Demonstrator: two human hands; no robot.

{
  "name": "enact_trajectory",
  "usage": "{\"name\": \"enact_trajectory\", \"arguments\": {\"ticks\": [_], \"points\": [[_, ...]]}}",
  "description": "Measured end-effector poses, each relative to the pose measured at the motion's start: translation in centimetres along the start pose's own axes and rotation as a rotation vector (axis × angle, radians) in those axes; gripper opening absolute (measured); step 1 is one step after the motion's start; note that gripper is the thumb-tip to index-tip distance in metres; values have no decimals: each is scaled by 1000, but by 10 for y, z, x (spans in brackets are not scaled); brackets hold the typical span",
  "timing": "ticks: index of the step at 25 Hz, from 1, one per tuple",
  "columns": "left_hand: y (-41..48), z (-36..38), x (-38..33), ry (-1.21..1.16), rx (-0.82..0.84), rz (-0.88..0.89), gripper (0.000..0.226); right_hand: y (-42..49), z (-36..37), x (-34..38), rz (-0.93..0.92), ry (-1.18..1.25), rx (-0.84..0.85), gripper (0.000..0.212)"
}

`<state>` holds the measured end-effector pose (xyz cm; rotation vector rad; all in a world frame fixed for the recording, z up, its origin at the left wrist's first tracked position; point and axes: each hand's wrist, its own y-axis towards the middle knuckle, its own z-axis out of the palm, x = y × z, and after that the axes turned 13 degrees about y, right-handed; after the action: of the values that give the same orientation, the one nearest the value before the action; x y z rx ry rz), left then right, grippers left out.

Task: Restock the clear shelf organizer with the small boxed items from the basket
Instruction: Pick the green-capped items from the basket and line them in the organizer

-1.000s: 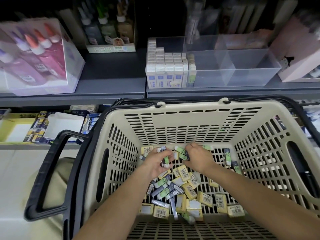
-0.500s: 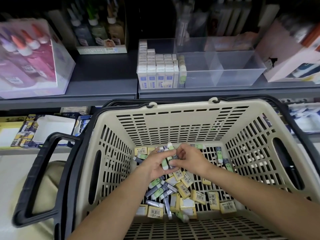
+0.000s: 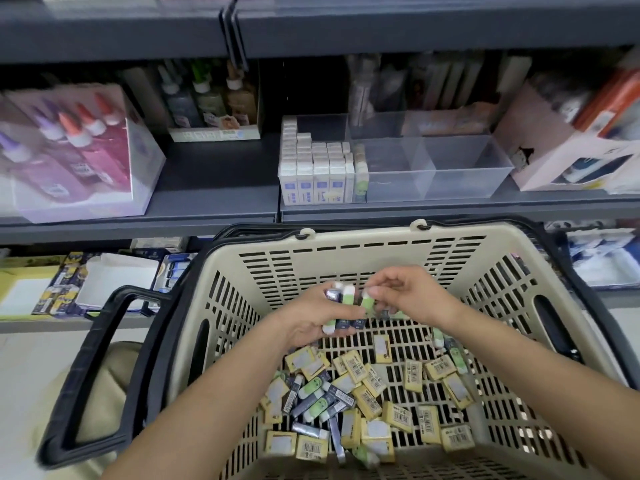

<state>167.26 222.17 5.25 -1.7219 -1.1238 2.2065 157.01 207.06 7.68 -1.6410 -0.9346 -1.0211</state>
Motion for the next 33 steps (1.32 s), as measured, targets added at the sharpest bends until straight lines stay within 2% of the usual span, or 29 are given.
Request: {"name": "enact_trajectory", "arguments": {"ticks": [6, 10, 13, 17, 22, 26, 33], "points": [[-26, -13, -42, 54, -130, 180, 18, 3, -27, 54, -141, -9, -35, 4], [-37, -21, -72, 15, -211, 334, 18, 24, -55, 99, -336, 28, -235, 18], [-33, -21, -87, -77, -259, 363, 20, 50, -74, 118, -429, -145, -411, 11], [-24, -17, -93, -193, -196, 303, 16, 78, -86, 130, -425, -351, -458, 7], [-17, -21, -96, -198, -176, 276, 16, 88, -85, 126, -307, -494, -348, 7], [-14, -20, -103, -196, -176, 264, 22, 93, -75, 118, -215, -471, -227, 6], [-12, -17, -110, -255, -203, 258, 30, 97, -76, 115, -167, -591, -123, 18]]}}
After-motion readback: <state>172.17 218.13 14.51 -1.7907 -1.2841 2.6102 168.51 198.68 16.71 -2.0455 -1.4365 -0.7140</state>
